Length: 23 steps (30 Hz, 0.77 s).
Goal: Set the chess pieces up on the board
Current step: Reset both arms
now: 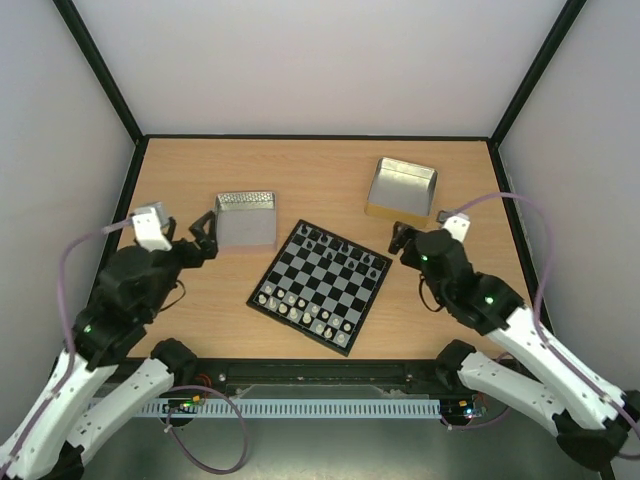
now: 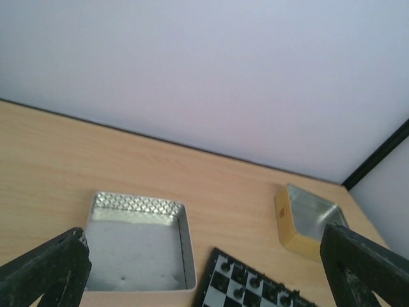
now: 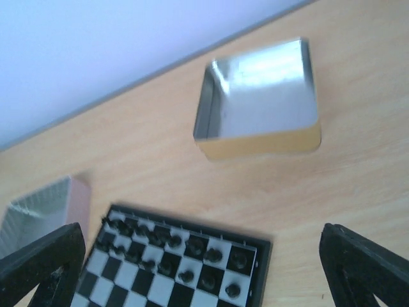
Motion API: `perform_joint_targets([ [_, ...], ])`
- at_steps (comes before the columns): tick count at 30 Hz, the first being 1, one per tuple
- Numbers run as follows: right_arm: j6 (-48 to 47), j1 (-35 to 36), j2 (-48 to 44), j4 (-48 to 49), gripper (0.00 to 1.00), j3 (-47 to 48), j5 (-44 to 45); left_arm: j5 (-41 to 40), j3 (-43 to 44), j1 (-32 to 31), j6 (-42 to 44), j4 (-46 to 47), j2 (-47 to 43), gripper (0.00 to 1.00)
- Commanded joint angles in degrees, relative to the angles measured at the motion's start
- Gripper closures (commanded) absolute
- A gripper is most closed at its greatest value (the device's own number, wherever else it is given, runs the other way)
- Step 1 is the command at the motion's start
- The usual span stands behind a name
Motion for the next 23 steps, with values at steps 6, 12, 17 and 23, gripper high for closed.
perform_joint_targets([
  [6,-3.69,-0.23,-6.90,-11.06,0.02,11.15,19.44,-11.73,8.05,0.27,4.14,-12.14,-7.42,0.01],
  [12,-0.65,-0.23,-2.80,-17.74,0.02,15.63,29.07,-13.86,7.60,0.20,3.85,-13.28,-7.72,0.01],
  [17,1.36,-0.24,-5.42,-18.14,0.02,13.88,29.53,-16.19,7.70,0.26,2.71,-15.06,-7.76,0.01],
  [23,2.24,-0.23,-9.84,-16.17,0.02,10.22,26.75,-15.27,7.63,0.19,4.38,-13.87,-8.93,0.01],
])
